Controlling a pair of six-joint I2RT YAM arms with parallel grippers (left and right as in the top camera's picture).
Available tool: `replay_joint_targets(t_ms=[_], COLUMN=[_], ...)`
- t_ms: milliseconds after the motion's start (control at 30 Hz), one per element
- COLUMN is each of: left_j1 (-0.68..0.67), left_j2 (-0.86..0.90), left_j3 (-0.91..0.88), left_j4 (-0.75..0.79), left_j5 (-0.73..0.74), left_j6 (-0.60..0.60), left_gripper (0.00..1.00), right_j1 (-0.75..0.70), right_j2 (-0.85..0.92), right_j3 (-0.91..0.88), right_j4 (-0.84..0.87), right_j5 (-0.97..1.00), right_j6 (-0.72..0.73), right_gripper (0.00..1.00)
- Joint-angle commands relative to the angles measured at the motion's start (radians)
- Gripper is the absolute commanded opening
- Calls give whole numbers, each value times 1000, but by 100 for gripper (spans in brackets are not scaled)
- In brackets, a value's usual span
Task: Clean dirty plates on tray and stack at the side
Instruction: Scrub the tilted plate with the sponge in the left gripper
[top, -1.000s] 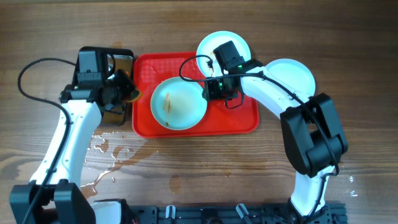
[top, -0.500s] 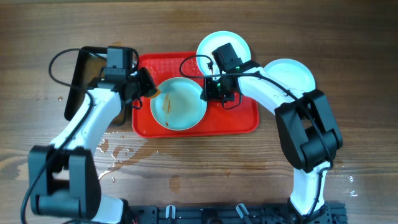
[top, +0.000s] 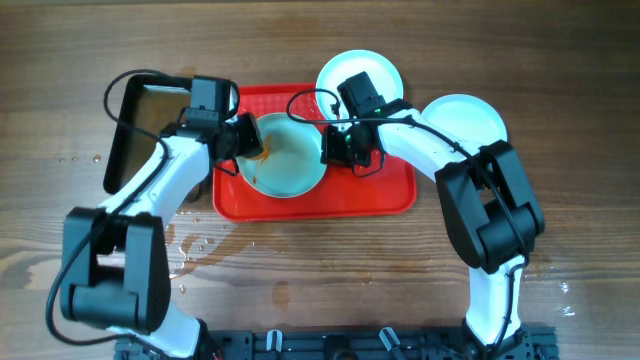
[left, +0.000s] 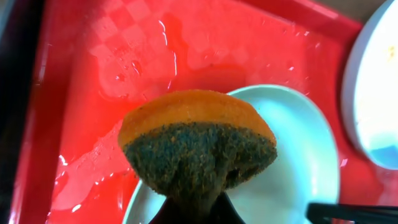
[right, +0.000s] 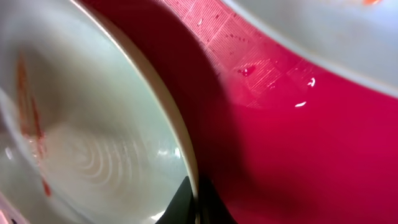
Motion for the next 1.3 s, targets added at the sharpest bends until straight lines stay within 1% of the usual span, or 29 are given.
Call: replay_joint_targets(t_ms=[0, 233, 367, 433, 533, 600, 667, 733, 800, 900, 933, 1000, 1067, 1167, 1267], left_j1=[-7, -12, -42, -65, -112, -137, -154, -158, -152, -126, -110, -84, -56, -29, -25], left_j2=[66, 183, 230, 231, 231, 231, 231, 231, 231, 231, 231, 231, 231, 231, 231], left_j3=[3, 3, 3, 3, 3, 3, 3, 3, 3, 3, 3, 3, 3, 3, 3], left_j4=[21, 55, 6, -21, -27, -26, -26, -20, -13, -9, -18, -48, -97, -170, -216], left_j5=[13, 13, 16, 63, 229, 320, 370, 352, 260, 32, -55, -161, -243, -311, -327], left_j6=[61, 133, 151, 192, 286, 326, 348, 347, 296, 106, 22, -100, -208, -300, -332], left_gripper=[4, 4, 4, 4, 4, 4, 4, 4, 4, 4, 4, 4, 4, 4, 4], right_j1=[2, 2, 2, 2, 2, 2, 2, 2, 2, 2, 2, 2, 2, 2, 2], right_j2=[37, 37, 37, 37, 36, 36, 36, 37, 36, 37, 36, 37, 37, 37, 36], right_j3=[9, 9, 9, 9, 9, 9, 9, 9, 9, 9, 9, 9, 9, 9, 9], right_j4=[-4, 0, 5, 6, 6, 7, 7, 6, 6, 6, 6, 6, 6, 7, 11], right_j5=[-11, -18, -18, -18, -19, -25, -25, -25, -26, -30, -32, -33, -33, -33, -33], right_j6=[-8, -11, -11, -12, -11, -14, -19, -19, -19, -21, -24, -26, -28, -31, -30], right_gripper=[4, 4, 4, 4, 4, 4, 4, 4, 4, 4, 4, 4, 4, 4, 4])
